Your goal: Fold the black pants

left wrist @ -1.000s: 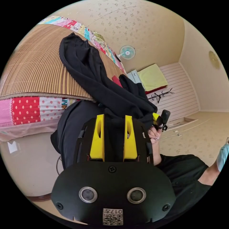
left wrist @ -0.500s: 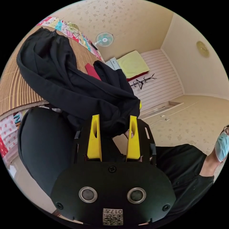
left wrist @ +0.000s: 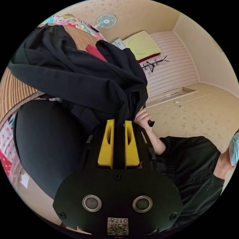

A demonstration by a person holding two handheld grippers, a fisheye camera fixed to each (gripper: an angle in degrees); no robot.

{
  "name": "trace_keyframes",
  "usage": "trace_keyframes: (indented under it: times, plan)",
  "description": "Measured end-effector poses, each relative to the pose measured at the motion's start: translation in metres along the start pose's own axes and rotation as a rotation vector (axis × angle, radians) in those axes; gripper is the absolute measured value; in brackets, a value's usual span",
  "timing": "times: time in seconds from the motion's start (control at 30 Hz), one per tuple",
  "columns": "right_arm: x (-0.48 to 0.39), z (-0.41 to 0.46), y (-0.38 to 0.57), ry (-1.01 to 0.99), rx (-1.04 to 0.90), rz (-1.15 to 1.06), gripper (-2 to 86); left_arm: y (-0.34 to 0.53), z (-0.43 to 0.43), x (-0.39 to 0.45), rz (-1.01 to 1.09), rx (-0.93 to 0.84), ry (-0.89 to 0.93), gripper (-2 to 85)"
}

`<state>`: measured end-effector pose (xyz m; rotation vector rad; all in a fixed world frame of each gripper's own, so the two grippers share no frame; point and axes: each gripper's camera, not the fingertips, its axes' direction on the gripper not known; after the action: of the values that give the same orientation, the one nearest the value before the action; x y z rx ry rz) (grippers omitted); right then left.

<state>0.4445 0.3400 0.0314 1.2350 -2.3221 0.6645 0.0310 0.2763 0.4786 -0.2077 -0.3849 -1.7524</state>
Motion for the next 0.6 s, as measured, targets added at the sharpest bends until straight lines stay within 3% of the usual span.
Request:
trace_keyframes:
  times: [0.07, 0.23, 0.4, 0.47, 0.53, 0.6]
  plan:
    - [-0.020, 0.003, -0.013, 0.016, 0.009, -0.018, 2.8, -0.002, -0.007, 0.013, 0.040, 0.003, -0.010, 3.4]
    - [-0.036, 0.015, -0.018, -0.012, 0.003, -0.032, 2.8, 0.013, -0.100, 0.037, 0.115, 0.305, 0.578, 1.2]
    - [-0.030, 0.013, -0.010, -0.028, -0.008, -0.022, 2.8, 0.082, -0.172, 0.038, 0.127, 0.522, 0.835, 1.6]
    - [-0.021, 0.001, 0.000, -0.039, 0.016, -0.018, 2.9, 0.121, -0.181, 0.022, 0.007, 0.549, 0.770, 2.2]
    - [-0.013, -0.012, 0.009, -0.036, 0.032, -0.013, 2.9, 0.176, -0.192, 0.011, -0.217, 0.537, 0.426, 3.6]
    - [-0.005, -0.023, 0.019, -0.021, 0.049, -0.009, 3.0, 0.214, -0.204, 0.022, -0.300, 0.554, 0.110, 5.1]
